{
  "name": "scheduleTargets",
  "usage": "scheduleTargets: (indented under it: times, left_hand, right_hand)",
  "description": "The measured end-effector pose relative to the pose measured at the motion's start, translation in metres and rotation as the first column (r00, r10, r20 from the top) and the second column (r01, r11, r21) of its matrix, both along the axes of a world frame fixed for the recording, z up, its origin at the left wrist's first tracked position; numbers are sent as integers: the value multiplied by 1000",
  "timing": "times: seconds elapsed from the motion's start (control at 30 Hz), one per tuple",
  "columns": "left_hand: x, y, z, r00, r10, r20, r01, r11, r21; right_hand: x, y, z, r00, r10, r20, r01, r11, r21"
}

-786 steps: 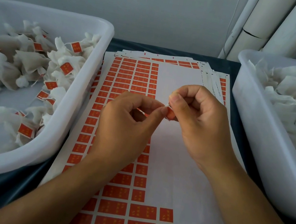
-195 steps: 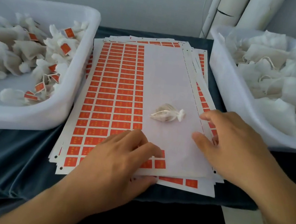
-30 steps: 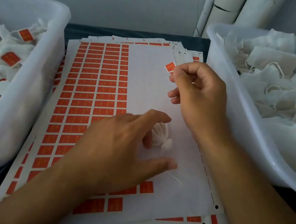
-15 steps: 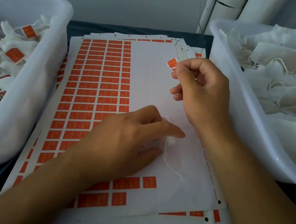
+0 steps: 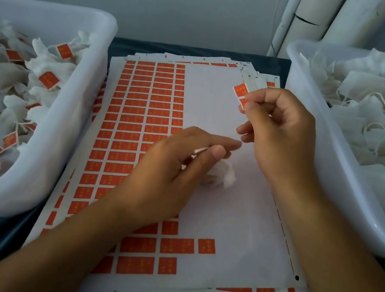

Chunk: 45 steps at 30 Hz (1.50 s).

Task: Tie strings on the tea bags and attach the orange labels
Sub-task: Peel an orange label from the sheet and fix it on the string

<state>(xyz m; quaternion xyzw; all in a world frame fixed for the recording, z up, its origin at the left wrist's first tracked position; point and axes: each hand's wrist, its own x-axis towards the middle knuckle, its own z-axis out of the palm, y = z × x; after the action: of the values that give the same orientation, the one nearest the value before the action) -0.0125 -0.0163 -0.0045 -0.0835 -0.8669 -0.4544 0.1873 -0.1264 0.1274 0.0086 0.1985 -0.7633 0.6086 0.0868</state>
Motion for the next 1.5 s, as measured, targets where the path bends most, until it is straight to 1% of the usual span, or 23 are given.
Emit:
scheduleTargets:
  times: [0.07, 0.13, 0.23, 0.33, 0.37, 0.43, 0.57, 0.7, 0.8, 0.87, 1.0, 1.2, 1.33, 1.5]
  left_hand:
    - [-1, 0, 2, 999, 29, 30, -33, 992, 125]
    - [-1, 0, 3, 999, 48, 22, -52, 973, 224]
    - [-1, -2, 5, 1000, 25, 17, -29, 956, 292]
    - [1, -6, 6, 997, -12, 77, -21, 911, 412]
    - [1, -8, 7, 996, -11, 87, -30, 892, 452]
    - [2, -10, 9, 996, 9, 90, -52, 874, 484]
    - [0, -11, 8, 999, -1, 54, -23, 892, 452]
    - [1, -10, 7, 998, 61, 35, -69, 939, 338]
    - [1, -9, 8, 996, 83, 42, -93, 938, 333]
    - [1, -11, 8, 997, 48, 65, -69, 929, 365]
    - [3, -13, 10, 995, -39, 91, 3, 932, 361]
    - [4, -11, 13, 993, -91, 80, 56, 929, 366]
    - [4, -11, 12, 991, -102, 84, 62, 920, 386]
    - [4, -9, 12, 993, -96, 70, 60, 914, 402]
  right_hand:
    - [0, 0, 0, 1000, 7, -3, -7, 1000, -6]
    - [1, 1, 0, 1000, 17, -7, -17, 1000, -14]
    - [2, 1, 1, 999, 50, 10, -50, 997, -53]
    - [4, 0, 5, 986, 164, 36, -156, 974, -166]
    - [5, 0, 6, 977, 214, 16, -207, 960, -189]
    - [7, 2, 8, 950, 311, -35, -311, 927, -208]
    - [14, 4, 10, 884, 460, -85, -467, 857, -220]
    - [18, 4, 12, 841, 537, -65, -539, 821, -189]
    - [20, 4, 12, 819, 572, -44, -571, 806, -160]
    - [21, 4, 12, 813, 581, -40, -581, 806, -110]
    - [23, 3, 9, 813, 579, -61, -579, 815, 26]
    - [25, 1, 8, 840, 528, -122, -504, 844, 182]
    - [27, 0, 9, 857, 481, -184, -443, 871, 212]
    - [28, 0, 11, 867, 451, -210, -410, 887, 213]
